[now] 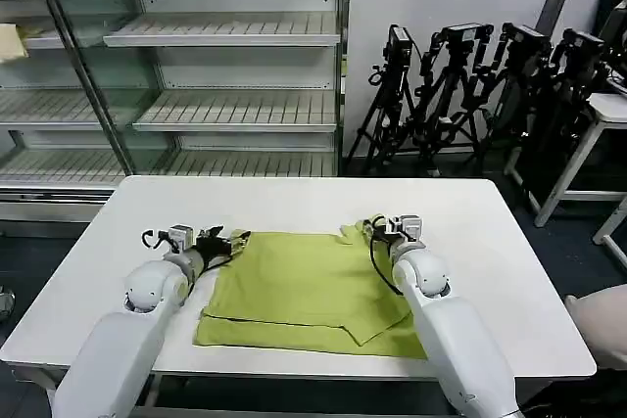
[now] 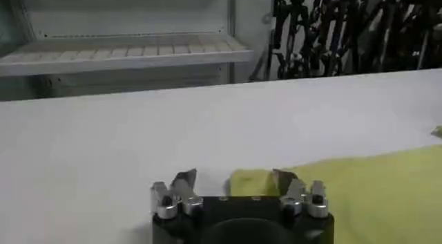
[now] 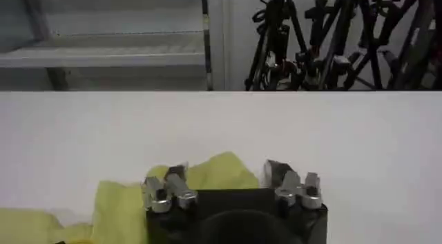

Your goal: Fold and organize the clothes.

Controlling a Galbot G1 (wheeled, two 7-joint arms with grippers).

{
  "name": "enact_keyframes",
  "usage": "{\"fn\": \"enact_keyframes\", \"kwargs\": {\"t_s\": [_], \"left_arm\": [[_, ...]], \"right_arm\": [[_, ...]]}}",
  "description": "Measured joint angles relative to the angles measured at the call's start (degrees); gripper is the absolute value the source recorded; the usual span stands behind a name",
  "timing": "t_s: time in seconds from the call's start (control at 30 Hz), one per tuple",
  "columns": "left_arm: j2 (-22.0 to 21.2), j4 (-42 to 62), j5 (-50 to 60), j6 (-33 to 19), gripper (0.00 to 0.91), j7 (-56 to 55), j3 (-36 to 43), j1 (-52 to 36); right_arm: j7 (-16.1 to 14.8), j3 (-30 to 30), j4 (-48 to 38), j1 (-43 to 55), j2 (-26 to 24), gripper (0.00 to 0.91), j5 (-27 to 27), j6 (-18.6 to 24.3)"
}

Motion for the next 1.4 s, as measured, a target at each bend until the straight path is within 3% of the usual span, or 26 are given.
{"fn": "enact_keyframes", "kwargs": {"t_s": [0.67, 1.4], "left_arm": [[0.8, -0.8, -1.7, 0.0, 0.01, 0.0, 0.1, 1.0], [2.7, -12.0, -4.5, -0.2, 0.01, -2.2, -4.2, 8.5]], "right_arm": [[-0.2, -0.1, 1.1, -0.7, -0.9, 0.0, 1.0, 0.0], [0.6, 2.4, 19.9, -11.0, -7.7, 0.0, 3.9, -0.2]]}}
